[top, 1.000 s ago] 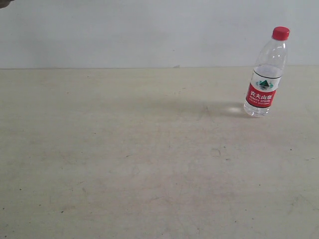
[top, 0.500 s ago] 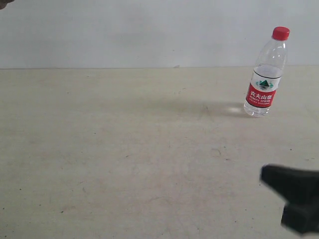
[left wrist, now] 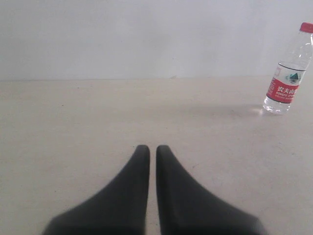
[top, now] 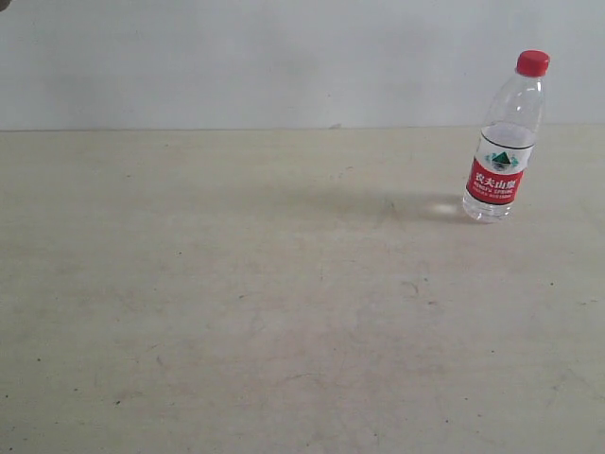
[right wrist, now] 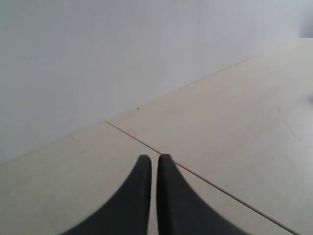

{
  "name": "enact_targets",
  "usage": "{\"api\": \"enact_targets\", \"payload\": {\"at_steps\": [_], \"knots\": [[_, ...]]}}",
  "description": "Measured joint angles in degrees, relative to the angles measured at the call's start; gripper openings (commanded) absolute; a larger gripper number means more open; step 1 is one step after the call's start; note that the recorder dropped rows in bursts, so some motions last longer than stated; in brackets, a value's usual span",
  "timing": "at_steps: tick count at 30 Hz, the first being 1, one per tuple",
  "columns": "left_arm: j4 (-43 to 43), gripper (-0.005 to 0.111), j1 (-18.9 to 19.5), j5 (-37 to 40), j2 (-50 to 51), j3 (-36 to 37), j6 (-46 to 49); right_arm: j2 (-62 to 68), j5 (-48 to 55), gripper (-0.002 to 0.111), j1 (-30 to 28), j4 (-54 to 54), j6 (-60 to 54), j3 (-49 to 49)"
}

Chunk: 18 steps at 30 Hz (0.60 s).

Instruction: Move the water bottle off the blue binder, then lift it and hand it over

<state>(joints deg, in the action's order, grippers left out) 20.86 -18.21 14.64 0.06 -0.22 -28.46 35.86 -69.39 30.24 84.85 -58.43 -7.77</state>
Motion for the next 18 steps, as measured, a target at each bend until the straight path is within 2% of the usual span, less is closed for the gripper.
{"api": "enact_targets", "payload": {"at_steps": [5, 8, 9, 10, 11, 12, 13, 16, 18], "knots": [[0.00, 0.005, 0.00, 0.00, 0.00, 0.00, 0.00, -0.36, -0.13, 0.000, -0.34, 0.11, 0.00, 0.00], [0.00, 0.005, 0.00, 0.00, 0.00, 0.00, 0.00, -3.36, 3.62, 0.000, -4.91, -0.68, 0.00, 0.00], [0.00, 0.005, 0.00, 0.00, 0.00, 0.00, 0.00, -5.87, 10.39, 0.000, -9.11, -1.01, 0.00, 0.00], [0.00, 0.005, 0.00, 0.00, 0.00, 0.00, 0.00, -8.68, 21.51, 0.000, -14.24, -1.23, 0.00, 0.00], [0.00, 0.005, 0.00, 0.00, 0.00, 0.00, 0.00, -13.01, 37.02, 0.000, -22.50, -1.23, 0.00, 0.00], [0.00, 0.005, 0.00, 0.00, 0.00, 0.00, 0.00, -15.09, 42.80, 0.000, -25.68, -1.27, 0.00, 0.00], [0.00, 0.005, 0.00, 0.00, 0.00, 0.00, 0.00, -18.55, 54.10, 0.000, -32.55, -1.56, 0.00, 0.00], [0.00, 0.005, 0.00, 0.00, 0.00, 0.00, 0.00, -21.99, 61.98, 0.000, -40.85, -1.92, 0.00, 0.00], [0.00, 0.005, 0.00, 0.00, 0.00, 0.00, 0.00, -22.94, 62.89, 0.000, -43.41, -2.14, 0.00, 0.00]]}}
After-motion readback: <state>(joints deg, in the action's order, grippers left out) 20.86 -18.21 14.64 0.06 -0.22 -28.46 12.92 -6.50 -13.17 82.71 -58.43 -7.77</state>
